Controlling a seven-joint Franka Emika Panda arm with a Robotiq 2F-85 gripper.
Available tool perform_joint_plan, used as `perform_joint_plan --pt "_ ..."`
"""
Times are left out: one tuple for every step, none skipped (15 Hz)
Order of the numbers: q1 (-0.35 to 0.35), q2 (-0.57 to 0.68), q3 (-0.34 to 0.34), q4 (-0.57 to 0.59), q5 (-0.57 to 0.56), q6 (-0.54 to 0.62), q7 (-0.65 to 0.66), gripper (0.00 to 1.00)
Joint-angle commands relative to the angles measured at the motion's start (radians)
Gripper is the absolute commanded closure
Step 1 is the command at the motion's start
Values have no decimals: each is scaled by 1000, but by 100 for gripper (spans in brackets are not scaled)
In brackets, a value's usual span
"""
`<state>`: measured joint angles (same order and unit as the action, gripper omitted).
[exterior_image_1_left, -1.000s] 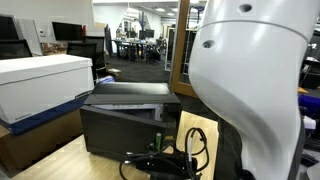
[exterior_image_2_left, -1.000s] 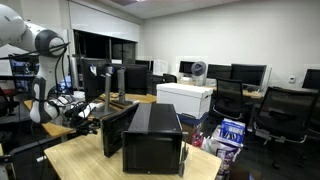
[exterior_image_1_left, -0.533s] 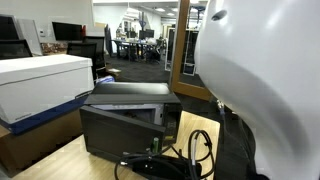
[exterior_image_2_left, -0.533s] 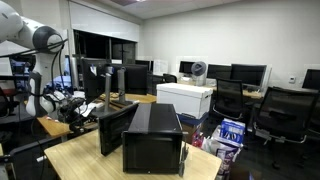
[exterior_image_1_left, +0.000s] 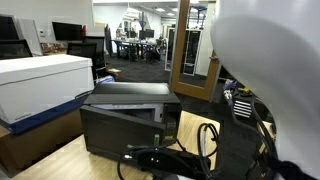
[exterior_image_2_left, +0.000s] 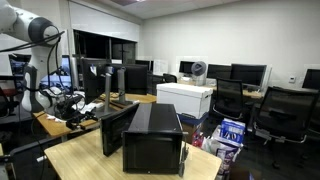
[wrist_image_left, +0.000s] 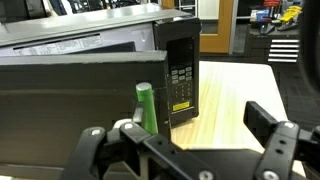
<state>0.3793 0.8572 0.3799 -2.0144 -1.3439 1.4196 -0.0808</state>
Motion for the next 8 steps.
perform_joint_plan --pt "-25 -110 19 -91 9 71 9 0" --pt "-25 -142 25 -110 11 84 10 0" --pt "-24 -171 30 -125 13 96 15 0" --pt "-23 -197 33 -138 12 106 18 0" --pt "-18 -224 33 -150 6 111 26 0" --pt "-13 -243 29 -155 1 112 37 0" --pt "-8 -261 24 -158 -5 108 46 0" --pt "-4 -278 19 -163 -11 102 53 0"
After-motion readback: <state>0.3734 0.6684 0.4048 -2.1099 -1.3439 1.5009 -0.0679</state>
